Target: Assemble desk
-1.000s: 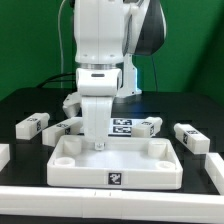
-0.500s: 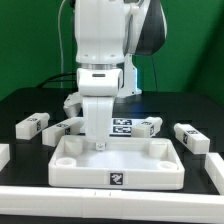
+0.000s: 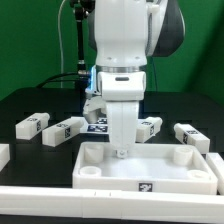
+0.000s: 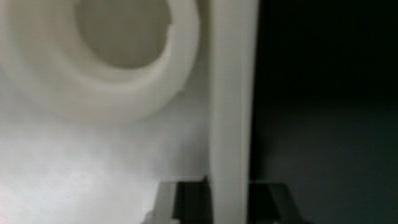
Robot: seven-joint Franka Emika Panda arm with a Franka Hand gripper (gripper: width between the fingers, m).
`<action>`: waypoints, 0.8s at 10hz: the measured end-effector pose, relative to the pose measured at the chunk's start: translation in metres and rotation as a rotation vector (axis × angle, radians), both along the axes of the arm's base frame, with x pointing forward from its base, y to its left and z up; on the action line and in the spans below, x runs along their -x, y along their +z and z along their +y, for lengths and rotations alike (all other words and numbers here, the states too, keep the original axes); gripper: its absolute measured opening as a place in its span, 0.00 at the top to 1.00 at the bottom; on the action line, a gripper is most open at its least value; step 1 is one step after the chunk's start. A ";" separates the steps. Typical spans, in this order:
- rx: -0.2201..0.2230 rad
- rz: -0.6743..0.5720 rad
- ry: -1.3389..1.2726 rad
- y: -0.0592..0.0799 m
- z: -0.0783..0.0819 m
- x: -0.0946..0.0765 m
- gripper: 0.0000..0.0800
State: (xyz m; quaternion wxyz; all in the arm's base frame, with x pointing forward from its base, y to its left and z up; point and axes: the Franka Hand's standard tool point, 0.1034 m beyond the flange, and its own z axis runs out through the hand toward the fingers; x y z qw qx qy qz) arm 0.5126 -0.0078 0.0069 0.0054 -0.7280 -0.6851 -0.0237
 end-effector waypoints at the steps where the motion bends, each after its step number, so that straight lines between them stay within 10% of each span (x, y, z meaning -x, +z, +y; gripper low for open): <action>1: -0.001 0.003 -0.018 0.000 0.006 -0.003 0.93; 8: -0.002 0.005 -0.114 0.000 0.008 -0.010 0.88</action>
Offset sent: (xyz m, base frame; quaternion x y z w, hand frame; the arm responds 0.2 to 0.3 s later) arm 0.0173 0.0140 -0.0040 -0.0001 -0.0203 0.0546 0.9983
